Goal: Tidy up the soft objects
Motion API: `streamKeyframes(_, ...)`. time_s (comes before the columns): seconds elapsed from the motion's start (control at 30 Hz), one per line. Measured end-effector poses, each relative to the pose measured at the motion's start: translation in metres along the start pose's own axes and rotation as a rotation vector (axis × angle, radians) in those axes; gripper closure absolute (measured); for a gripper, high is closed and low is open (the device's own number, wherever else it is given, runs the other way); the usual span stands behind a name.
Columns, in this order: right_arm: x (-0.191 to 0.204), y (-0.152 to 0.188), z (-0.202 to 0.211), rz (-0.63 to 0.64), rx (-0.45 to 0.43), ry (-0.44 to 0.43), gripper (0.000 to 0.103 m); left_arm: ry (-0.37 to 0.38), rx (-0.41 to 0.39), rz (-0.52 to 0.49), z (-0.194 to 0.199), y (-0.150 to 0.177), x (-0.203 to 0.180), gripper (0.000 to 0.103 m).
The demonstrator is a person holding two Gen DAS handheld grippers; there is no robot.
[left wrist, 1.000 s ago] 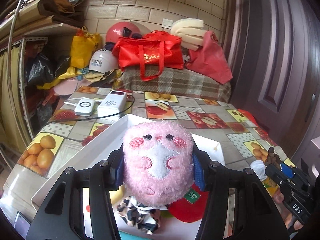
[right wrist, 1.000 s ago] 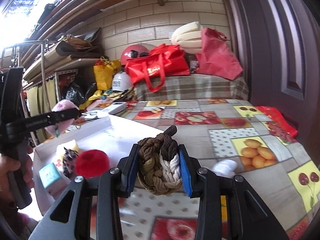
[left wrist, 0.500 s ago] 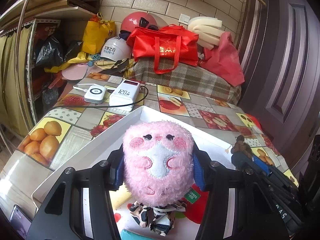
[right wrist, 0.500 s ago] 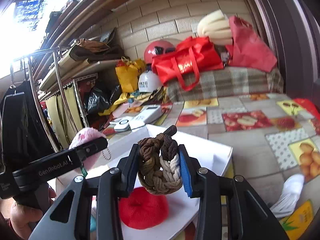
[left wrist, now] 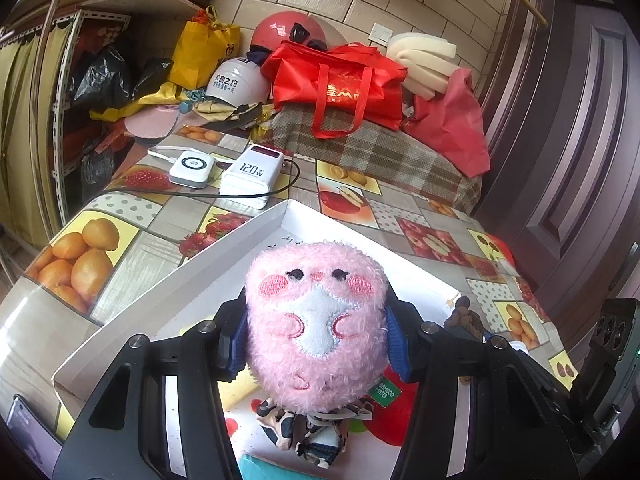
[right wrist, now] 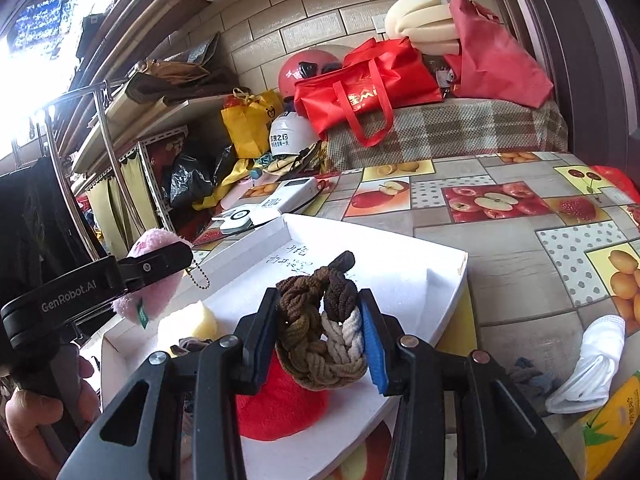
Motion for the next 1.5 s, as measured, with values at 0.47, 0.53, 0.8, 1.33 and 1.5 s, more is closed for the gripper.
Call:
streamKeyframes(0.47,0.001,-0.001,0.006,0.025,-0.052,0.008,0.000,-0.004,-0.136,-0.040,0.020,0.002,-0.006,0.000)
streamKeyframes(0.53,0.000,-0.001,0.009,0.024,-0.067,0.017,0.000,0.000,-0.137,-0.017,0.020,0.000,-0.002,0.000)
streamKeyframes(0.8,0.000,-0.003,0.019,0.023,-0.060,0.152,0.000,0.001,-0.143,0.006,0.020,-0.001,0.004,0.000)
streamKeyframes(1.33,0.006,-0.001,0.043,0.072,-0.205,0.201,0.000,0.029,-0.145,0.013,0.022,0.001,-0.003,0.000)
streamKeyframes(1.5,0.003,0.001,0.047,0.050,-0.214,0.225,0.000,0.056,-0.139,-0.002,0.023,0.005,-0.007,0.000)
Point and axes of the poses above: each gripper's, at about its wrist camera, not at the fingertips, and z roughly against the way its jaws point, x to its left, y to its underside, the point moved 2 cm from there along -z, roughly the way its jaws point, and after that the axes turned 13 degrees about z, right-handed, at the moved point
